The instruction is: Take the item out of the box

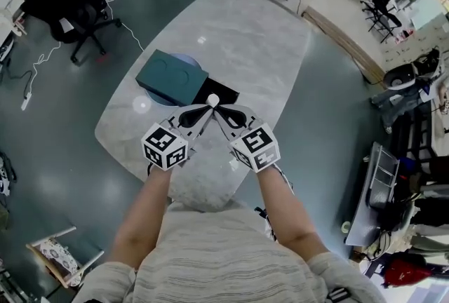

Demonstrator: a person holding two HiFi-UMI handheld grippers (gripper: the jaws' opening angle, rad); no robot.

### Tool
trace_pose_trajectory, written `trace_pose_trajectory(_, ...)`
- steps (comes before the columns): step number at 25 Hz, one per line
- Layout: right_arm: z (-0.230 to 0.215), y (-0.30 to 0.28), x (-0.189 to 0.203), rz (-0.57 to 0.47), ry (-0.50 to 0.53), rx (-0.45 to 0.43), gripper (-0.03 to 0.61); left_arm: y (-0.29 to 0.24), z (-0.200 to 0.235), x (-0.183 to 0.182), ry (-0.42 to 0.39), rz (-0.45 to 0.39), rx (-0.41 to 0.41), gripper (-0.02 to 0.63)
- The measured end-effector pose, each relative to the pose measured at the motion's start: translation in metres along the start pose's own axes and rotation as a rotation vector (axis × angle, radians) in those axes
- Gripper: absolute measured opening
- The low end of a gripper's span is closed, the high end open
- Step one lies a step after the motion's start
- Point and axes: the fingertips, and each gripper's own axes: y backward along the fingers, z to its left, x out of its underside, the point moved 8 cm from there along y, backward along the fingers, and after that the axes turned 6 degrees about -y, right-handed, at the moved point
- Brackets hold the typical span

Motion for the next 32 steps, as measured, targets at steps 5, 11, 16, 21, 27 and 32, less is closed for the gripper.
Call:
trace_pose_trajectory(5,-0.01,-0.011,0.012,0.042,0.009,-0.013,0.021,-0.006,0.008,0.012,0.008,0.026,-0.025,0.021)
trace_pose_trajectory(11,-0.02,-0.026,0.023,0.074,0.005,-0.021,0.031,-0.008,0.02,0.022,0.025,0.036,-0.052,0.021)
trace_pose_trajectory(16,-0.026,-0.036,0.031,0.1,0.001,-0.03,0.091,-0.008,0.027,0.03,0.036,0.048,-0.074,0.021)
trace_pose_trajectory(21,-0.033,-0.048,0.036,0.132,0.022,-0.032,0.104,-0.009,0.035,0.036,0.052,0.059,-0.089,0.021)
trace_pose_trajectory(27,-0.042,-0.061,0.044,0.167,0.016,-0.034,0.137,-0.013,0.041,0.043,0.067,0.07,-0.089,0.021)
trace_pose_trajectory(32,-0.05,-0.072,0.056,0.199,0.004,-0.028,0.172,-0.015,0.046,0.049,0.078,0.082,-0.088,0.021)
